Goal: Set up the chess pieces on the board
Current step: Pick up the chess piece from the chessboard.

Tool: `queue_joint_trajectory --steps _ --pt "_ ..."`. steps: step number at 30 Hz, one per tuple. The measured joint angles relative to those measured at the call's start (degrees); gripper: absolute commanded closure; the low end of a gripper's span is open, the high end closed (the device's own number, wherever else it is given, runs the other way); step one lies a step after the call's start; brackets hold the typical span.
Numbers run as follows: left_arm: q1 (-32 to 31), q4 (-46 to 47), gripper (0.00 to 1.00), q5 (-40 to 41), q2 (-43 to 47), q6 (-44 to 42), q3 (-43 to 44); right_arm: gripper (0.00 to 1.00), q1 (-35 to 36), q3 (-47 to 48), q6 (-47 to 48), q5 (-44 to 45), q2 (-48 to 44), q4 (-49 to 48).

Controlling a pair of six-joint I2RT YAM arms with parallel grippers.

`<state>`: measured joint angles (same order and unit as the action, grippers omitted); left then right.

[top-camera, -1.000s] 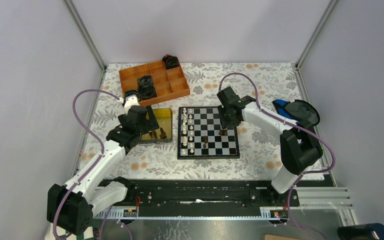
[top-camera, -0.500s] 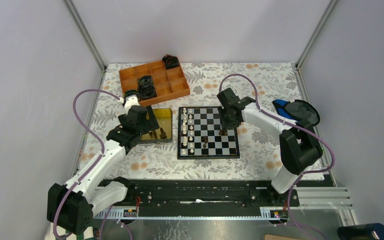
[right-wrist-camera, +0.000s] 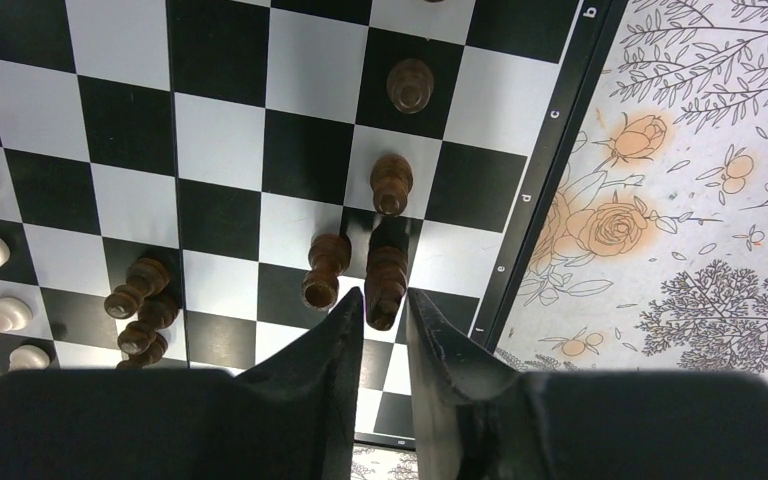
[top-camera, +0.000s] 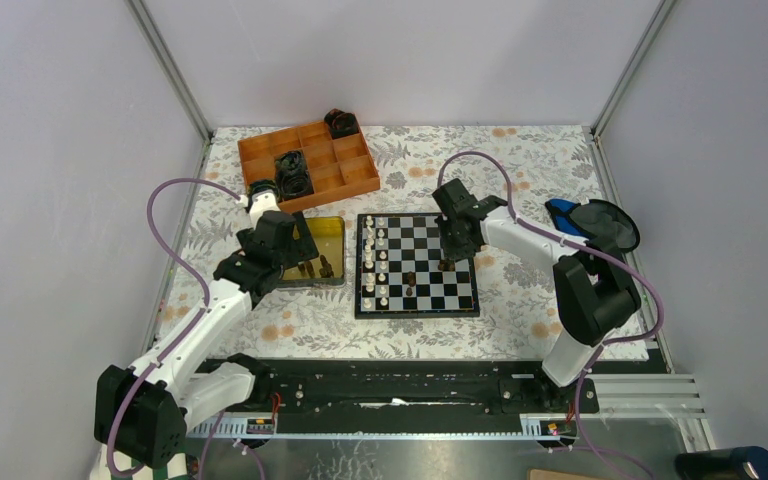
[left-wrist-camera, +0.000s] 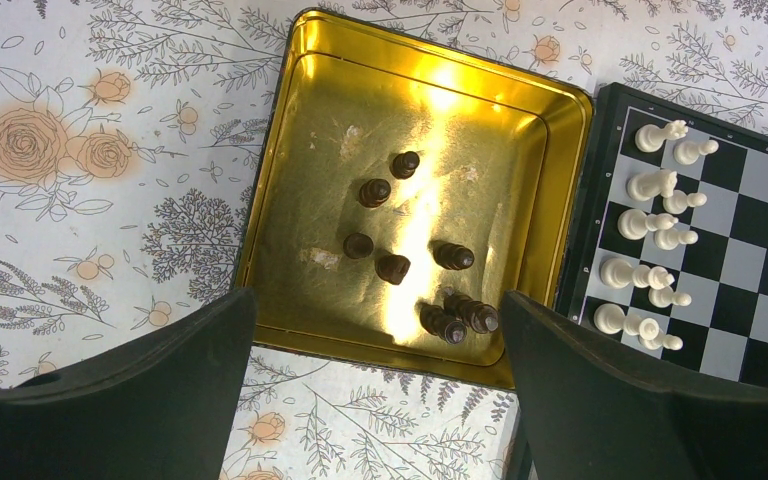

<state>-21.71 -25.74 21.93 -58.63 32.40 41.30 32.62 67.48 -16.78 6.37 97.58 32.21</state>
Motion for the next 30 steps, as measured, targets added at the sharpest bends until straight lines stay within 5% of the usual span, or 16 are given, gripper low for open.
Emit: queue_joint_trajectory --steps 8,15,30 --pt "0.0 0.0 0.01 0.0 0.0 0.0 0.0 0.82 0.0 0.0 -0.1 0.0 0.9 -0.1" --pt "0.0 0.0 0.01 0.0 0.0 0.0 0.0 1.0 0.0 0.0 -0.1 0.2 0.9 0.0" --pt "0.0 0.0 0.01 0.0 0.4 0.0 0.0 1.0 0.0 4.0 0.0 0.7 -0.4 4.2"
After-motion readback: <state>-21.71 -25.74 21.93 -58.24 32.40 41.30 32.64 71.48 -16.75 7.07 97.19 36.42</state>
